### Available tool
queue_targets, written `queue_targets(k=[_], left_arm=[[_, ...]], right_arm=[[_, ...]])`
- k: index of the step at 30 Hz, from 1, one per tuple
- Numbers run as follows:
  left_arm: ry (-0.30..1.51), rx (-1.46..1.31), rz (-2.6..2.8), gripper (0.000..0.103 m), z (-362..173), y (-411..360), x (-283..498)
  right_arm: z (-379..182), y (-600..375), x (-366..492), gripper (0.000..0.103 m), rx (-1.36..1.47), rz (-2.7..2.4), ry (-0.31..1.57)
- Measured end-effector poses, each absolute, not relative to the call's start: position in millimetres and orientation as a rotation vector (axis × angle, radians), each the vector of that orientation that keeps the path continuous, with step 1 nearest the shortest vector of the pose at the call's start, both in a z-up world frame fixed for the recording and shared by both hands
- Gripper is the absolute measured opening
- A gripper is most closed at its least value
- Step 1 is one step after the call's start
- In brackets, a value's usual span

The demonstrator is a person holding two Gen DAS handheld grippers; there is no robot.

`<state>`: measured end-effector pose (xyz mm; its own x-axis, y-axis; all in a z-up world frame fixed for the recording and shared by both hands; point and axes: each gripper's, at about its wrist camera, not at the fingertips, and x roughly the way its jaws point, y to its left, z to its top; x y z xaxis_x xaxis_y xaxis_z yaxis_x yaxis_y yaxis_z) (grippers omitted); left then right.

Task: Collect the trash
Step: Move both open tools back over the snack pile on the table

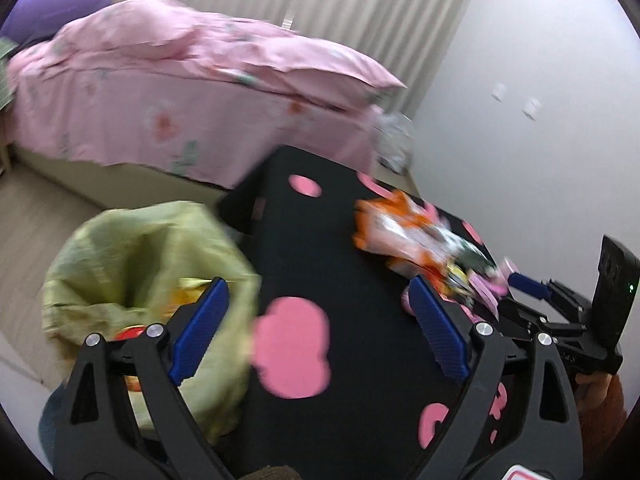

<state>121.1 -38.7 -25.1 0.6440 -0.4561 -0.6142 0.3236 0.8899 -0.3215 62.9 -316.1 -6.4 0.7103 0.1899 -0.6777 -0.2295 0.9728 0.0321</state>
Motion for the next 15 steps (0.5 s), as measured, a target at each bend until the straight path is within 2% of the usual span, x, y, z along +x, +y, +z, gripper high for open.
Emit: queue_targets(k=[6, 15], left_arm=[[0.773, -0.133, -0.543, 0.087, -33.4, -100.5, 127.8], [0.786, -0.063, -0.601, 0.087, -47.5, -152.3, 133.3]], right_arm=[[-23.5, -369.4, 41.6, 0.061, -0.020, 0.127, 0.762], [-39.6, -413.7, 47.0, 0.061, -0.057, 0.069, 0.770]])
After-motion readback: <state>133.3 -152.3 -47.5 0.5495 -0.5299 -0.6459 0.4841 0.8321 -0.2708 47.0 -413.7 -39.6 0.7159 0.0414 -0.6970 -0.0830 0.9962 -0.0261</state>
